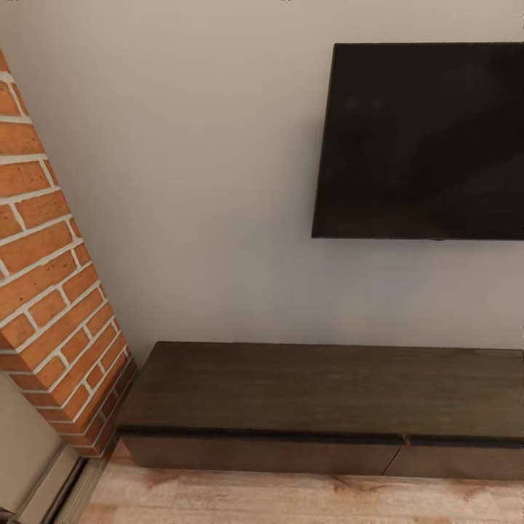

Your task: Place each of the two pumpkins and all three candles from the living room inside a cabinet in the living room (use any cabinet), then make sure every cabinet is closed, and position the cauldron so it is next to a table in the living room.

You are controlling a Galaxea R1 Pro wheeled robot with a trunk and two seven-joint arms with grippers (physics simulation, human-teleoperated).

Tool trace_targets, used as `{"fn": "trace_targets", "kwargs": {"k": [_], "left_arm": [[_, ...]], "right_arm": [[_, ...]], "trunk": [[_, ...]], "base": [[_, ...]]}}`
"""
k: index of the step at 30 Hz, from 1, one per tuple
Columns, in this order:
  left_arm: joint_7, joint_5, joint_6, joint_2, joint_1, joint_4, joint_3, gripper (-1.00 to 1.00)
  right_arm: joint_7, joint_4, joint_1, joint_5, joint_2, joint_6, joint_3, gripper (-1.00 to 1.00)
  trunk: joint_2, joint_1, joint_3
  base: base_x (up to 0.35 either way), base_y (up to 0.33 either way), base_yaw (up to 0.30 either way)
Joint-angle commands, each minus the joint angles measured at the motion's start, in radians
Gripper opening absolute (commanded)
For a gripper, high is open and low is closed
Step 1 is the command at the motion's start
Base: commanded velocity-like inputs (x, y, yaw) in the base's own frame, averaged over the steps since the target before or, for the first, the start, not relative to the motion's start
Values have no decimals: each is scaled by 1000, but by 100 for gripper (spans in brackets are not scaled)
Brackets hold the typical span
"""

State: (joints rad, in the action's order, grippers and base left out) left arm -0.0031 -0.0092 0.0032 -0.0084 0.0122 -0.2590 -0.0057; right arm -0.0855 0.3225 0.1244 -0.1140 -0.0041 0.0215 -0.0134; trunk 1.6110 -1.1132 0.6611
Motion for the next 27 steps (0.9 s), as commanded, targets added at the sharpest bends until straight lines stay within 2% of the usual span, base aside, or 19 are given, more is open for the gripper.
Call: {"fn": "trace_targets", "kwargs": {"k": [1,12,21,24,27], "left_arm": [[6,0,-6,0,0,0,0,100],[9,0,-22,-1,0,1,0,100],[11,0,-24,1,0,-5,-1,100],[12,-2,-27,-1,0,-26,-2,100],[9,-3,-29,-7,0,-83,-3,100]], "right_arm": [[0,0,6,0,0,0,0,100],[0,1,67,0,0,0,0,100],[1,8,68,0,-1,1,-1,100],[1,27,68,0,-2,1,-2,100],[1,55,67,0,-2,1,-2,100]], "trunk": [[0,0,0],[0,0,0],[0,0,0],[0,0,0],[0,0,0]], "base": [[-175,0,0],[-310,0,0],[-332,0,0],[-314,0,0],[-117,0,0]]}}
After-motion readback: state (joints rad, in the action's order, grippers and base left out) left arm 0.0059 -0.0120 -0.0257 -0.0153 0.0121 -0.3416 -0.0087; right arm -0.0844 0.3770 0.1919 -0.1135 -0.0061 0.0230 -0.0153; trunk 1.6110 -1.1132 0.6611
